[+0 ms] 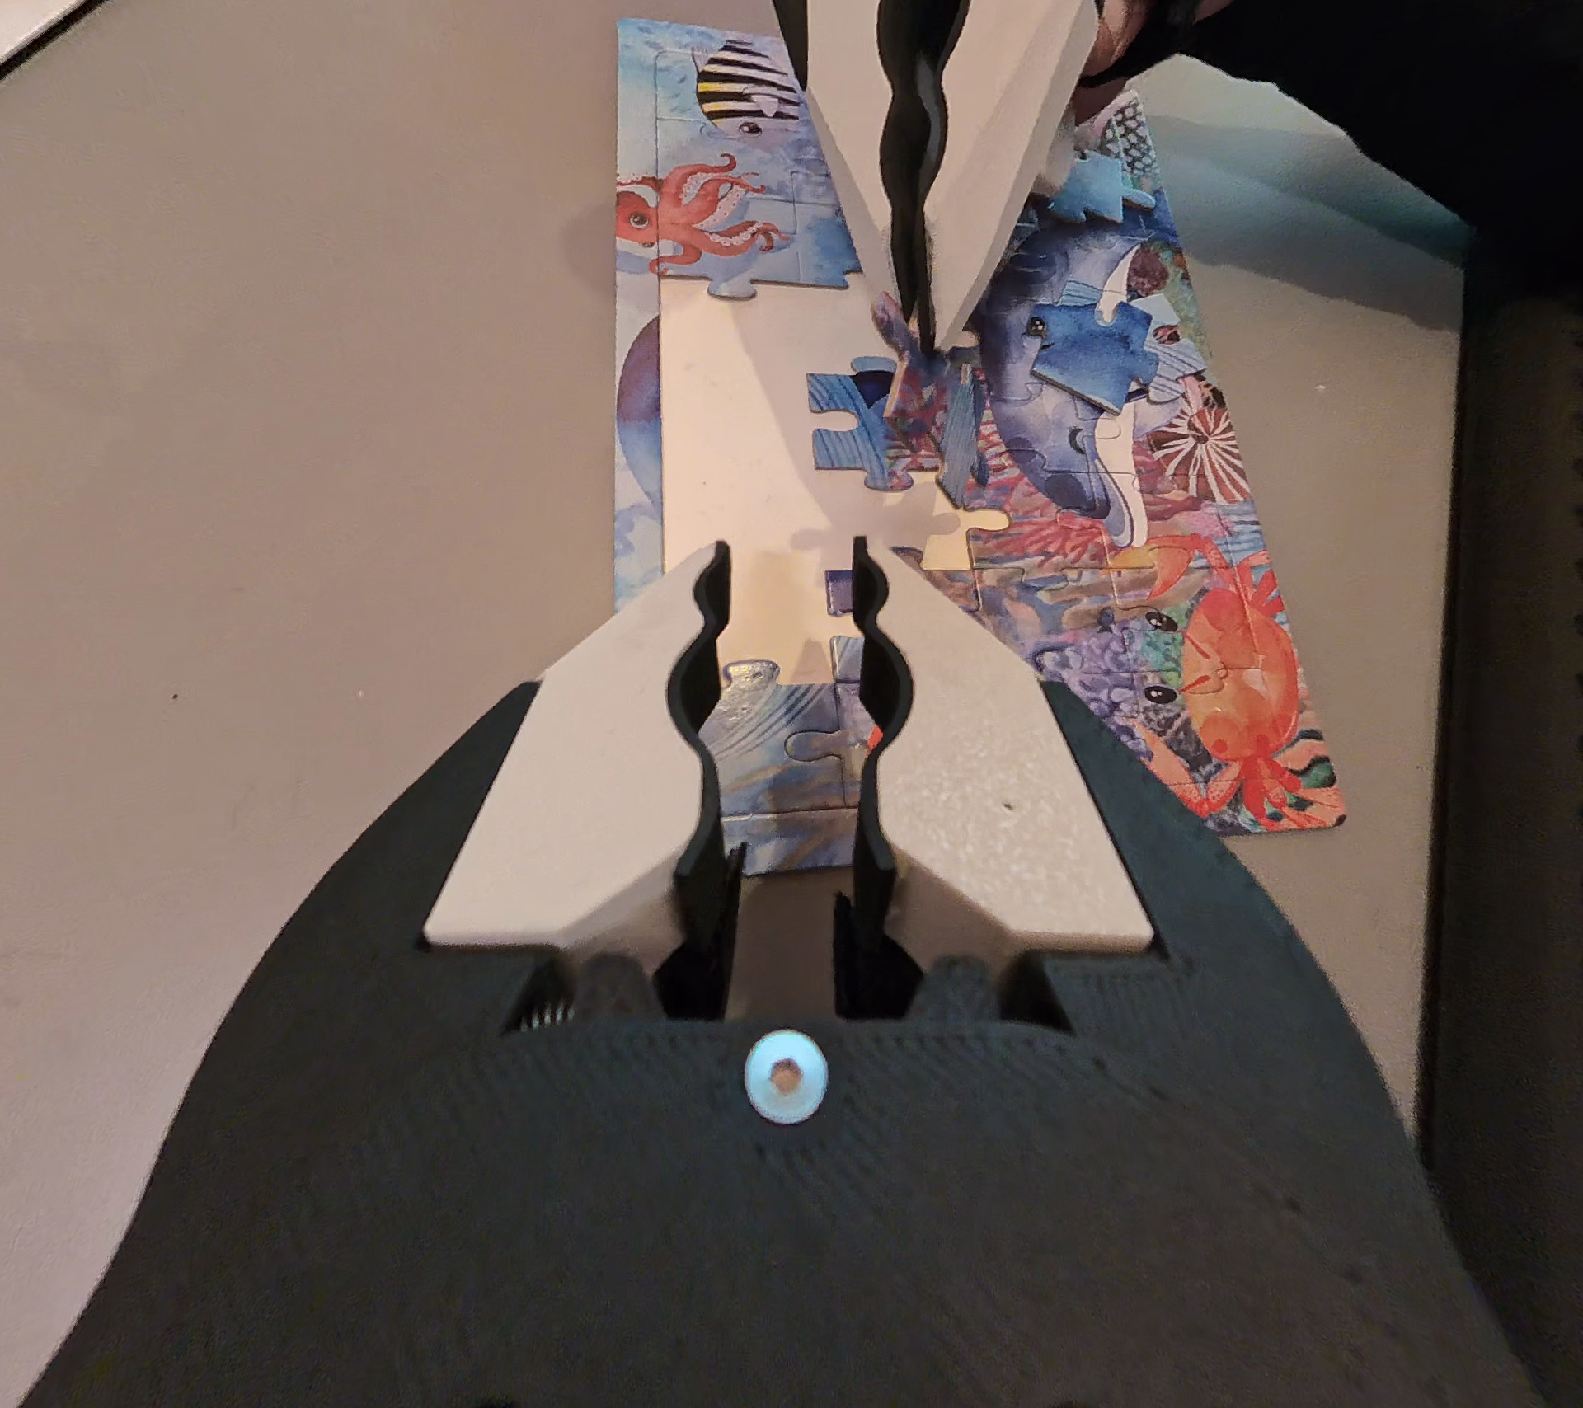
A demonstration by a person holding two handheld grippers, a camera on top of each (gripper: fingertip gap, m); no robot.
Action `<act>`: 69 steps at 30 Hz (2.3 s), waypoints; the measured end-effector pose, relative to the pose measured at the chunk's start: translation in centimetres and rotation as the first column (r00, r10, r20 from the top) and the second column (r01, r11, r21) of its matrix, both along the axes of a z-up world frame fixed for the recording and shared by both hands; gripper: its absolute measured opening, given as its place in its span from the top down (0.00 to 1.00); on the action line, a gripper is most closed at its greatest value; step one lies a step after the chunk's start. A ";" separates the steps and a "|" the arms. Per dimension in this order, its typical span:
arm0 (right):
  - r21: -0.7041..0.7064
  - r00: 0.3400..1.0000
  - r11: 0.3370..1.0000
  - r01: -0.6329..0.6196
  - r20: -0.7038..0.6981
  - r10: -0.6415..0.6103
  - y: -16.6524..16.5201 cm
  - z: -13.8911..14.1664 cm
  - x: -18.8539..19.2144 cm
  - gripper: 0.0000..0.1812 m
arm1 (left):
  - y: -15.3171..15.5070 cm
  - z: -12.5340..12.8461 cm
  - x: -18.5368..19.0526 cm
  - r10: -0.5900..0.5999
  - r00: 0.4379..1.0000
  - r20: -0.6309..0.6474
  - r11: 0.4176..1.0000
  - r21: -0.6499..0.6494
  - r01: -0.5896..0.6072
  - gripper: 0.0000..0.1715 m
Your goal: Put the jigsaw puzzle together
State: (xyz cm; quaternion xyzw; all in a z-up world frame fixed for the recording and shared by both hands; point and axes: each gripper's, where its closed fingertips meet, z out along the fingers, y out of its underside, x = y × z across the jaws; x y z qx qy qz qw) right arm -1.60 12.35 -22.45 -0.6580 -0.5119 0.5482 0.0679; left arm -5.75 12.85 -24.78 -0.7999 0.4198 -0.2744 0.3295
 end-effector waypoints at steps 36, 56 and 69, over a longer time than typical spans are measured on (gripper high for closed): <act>-0.038 0.998 0.998 -0.050 0.041 0.052 -0.9 -1.2 -0.3 1.00 | -1.0 1.8 2.4 -0.069 0.988 0.141 0.997 -0.005 0.071 0.91; 0.016 0.950 0.996 0.087 -0.302 -0.078 1.7 5.6 -0.5 1.00 | -1.5 3.0 4.6 -0.071 0.935 0.347 0.989 -0.095 0.110 1.00; -0.013 0.964 0.998 0.058 -0.260 -0.059 1.9 4.7 1.5 1.00 | 0.6 6.5 2.5 0.001 0.892 0.453 1.000 0.001 -0.002 0.99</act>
